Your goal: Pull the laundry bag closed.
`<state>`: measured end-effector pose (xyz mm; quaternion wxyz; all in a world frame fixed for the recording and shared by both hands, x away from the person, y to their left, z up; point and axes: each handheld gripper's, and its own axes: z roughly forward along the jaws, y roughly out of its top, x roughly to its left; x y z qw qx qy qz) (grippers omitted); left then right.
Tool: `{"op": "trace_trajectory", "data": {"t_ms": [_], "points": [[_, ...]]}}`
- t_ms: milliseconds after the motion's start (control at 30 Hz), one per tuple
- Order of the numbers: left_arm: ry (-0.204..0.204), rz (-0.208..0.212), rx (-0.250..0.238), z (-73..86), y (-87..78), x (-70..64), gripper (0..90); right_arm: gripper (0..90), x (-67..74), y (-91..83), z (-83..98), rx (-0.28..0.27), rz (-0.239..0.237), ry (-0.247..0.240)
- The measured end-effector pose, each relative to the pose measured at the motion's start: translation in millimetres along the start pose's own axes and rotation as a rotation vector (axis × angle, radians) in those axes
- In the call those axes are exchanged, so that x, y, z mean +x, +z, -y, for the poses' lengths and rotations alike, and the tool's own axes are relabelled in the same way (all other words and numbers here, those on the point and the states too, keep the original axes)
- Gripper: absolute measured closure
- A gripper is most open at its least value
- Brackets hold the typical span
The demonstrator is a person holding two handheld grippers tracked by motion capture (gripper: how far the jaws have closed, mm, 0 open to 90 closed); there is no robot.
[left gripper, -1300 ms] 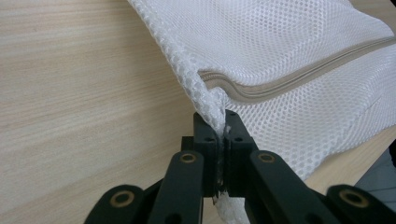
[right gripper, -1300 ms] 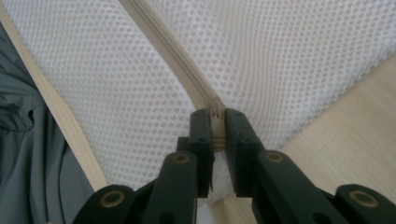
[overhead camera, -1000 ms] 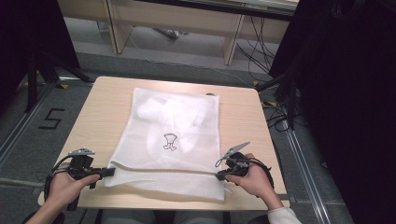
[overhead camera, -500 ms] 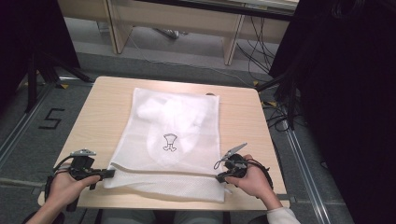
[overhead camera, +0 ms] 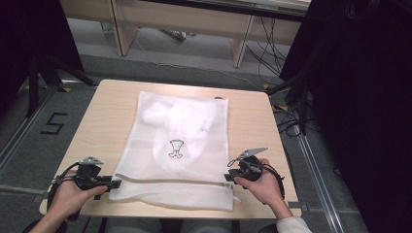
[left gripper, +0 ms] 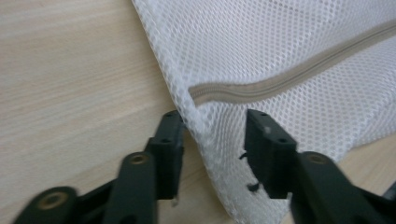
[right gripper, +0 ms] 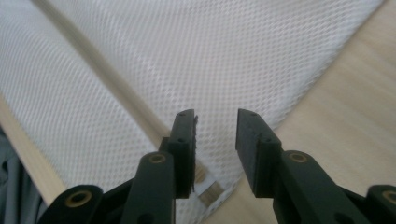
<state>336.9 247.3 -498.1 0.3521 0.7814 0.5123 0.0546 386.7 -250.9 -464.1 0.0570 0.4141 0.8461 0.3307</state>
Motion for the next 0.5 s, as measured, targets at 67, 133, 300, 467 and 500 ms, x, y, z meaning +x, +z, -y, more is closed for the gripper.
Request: {"op": "trace_trajectory", "data": {"t_ms": [67, 133, 300, 467, 500], "points": [[0.011, -0.005, -0.043, -0.3, -5.5, 1.9, 43.7, 64.9, -2.0, -2.6, -0.4, 0.002, 0.024, -0.012], [-0.002, -0.026, -0.117, -0.3, -9.4, 2.6, 34.3, 62.7, -3.9, -2.2, 1.9, -0.07, 0.073, 0.058], [-0.031, -0.051, -0.209, -0.7, -16.6, 6.2, 32.7, 62.4, -7.6, -5.9, 4.2, -0.077, 0.101, 0.093], [-0.013, -0.044, -0.281, -2.7, -20.0, 2.5, 34.1, 59.9, -13.4, -7.6, 7.0, -0.098, 0.133, 0.121], [-0.013, -0.043, -0.28, -2.9, -20.6, 2.3, 34.9, 58.9, -13.9, -7.8, 7.4, -0.11, 0.127, 0.141]]}}
